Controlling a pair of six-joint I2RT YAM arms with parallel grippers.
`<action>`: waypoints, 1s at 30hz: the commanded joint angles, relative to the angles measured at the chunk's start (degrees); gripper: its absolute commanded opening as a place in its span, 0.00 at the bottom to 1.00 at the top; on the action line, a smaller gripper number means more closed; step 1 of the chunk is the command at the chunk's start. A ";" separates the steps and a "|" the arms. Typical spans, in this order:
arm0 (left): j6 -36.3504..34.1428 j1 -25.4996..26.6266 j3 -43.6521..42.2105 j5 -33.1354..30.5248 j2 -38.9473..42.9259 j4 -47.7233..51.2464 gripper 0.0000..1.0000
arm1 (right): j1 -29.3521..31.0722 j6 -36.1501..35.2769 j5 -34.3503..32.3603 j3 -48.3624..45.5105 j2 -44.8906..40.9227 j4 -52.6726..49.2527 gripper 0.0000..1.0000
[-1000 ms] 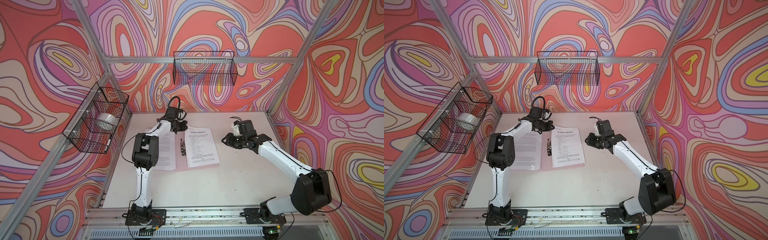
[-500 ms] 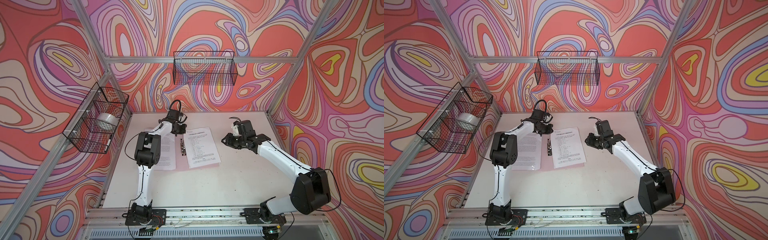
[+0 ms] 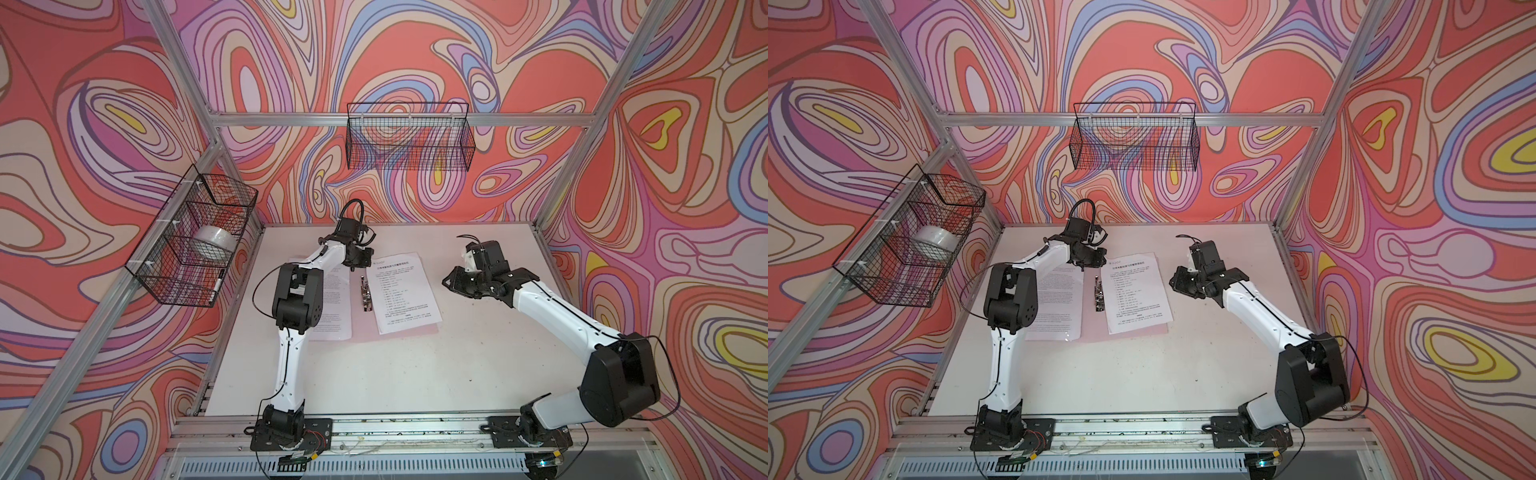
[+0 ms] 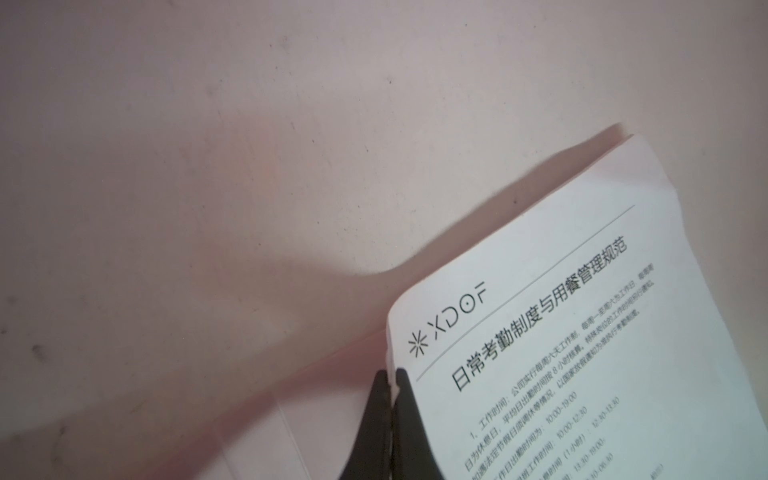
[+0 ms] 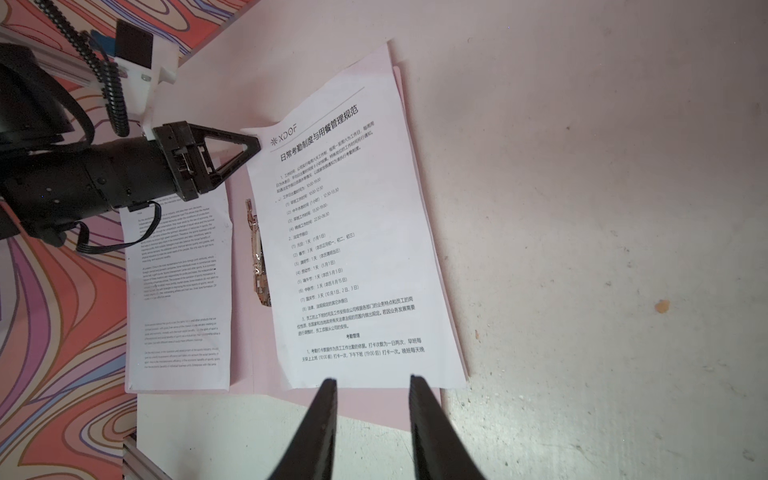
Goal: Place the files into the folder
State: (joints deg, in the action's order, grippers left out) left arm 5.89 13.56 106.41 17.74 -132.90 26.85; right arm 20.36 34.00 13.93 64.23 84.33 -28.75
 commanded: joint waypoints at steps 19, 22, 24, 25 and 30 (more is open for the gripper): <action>-2.45 1.47 6.32 -1.70 -3.88 7.10 0.00 | 0.36 -0.05 -0.59 -1.69 -0.17 1.45 0.31; -2.47 1.47 7.15 -3.30 -4.47 8.32 0.00 | 0.38 -0.03 -0.79 -2.01 -0.65 1.33 0.30; -1.96 1.18 7.49 -3.92 -4.91 8.91 0.00 | 0.38 -0.06 -1.15 -2.18 -1.00 1.39 0.30; -1.70 1.07 7.70 -3.70 -5.18 9.16 0.00 | 0.33 -0.10 -1.27 -2.18 -0.99 1.28 0.30; -1.41 0.76 9.90 -3.05 -6.51 11.26 0.00 | 0.38 -0.18 -1.18 -2.30 -0.06 1.78 0.30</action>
State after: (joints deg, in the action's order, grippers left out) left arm 4.73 14.70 114.10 15.07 -137.80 34.39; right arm 20.36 33.98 13.52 62.65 84.33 -27.79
